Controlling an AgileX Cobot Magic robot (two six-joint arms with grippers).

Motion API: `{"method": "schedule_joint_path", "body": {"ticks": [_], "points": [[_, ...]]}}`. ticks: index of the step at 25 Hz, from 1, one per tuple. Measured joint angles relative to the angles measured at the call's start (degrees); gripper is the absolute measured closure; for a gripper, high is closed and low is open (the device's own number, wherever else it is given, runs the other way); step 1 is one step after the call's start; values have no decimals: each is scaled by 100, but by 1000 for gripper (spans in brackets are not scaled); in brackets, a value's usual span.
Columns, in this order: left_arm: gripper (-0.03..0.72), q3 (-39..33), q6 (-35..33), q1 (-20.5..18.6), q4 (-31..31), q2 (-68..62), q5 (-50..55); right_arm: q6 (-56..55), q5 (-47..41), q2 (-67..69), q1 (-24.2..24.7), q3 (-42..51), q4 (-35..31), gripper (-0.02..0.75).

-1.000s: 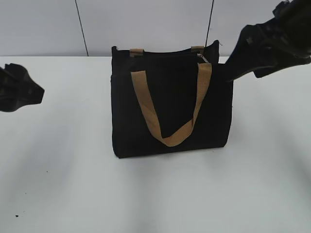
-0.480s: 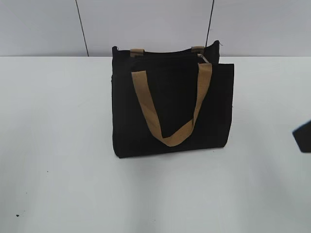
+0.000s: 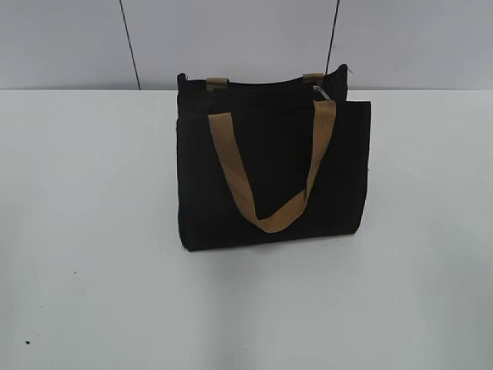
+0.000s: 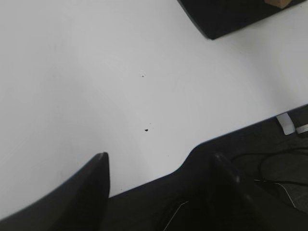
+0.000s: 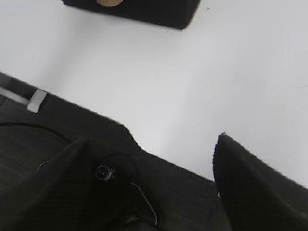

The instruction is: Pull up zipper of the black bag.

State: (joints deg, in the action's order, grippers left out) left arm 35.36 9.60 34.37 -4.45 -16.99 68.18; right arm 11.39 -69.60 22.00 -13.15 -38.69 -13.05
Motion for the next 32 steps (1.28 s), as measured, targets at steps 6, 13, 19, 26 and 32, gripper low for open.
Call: {"method": "schedule_joint_path", "body": {"ticks": [6, 13, 19, 26, 32], "points": [[198, -339, -193, 0, 6, 847, -319, -196, 118, -1025, 0, 820, 482, 141], [198, -518, -434, 7, 31, 1002, -676, -190, 679, -1204, 0, 1020, 509, 143], [200, -518, -453, 7, 50, 1002, -685, -160, 689, -1207, 0, 1027, 496, 143], [211, -518, -453, -35, 50, 1055, -696, -160, 718, -1219, 25, 1027, 472, 143], [227, -518, -453, -576, 50, 1427, -709, -160, 742, -1564, 383, 1027, 426, 153]]}}
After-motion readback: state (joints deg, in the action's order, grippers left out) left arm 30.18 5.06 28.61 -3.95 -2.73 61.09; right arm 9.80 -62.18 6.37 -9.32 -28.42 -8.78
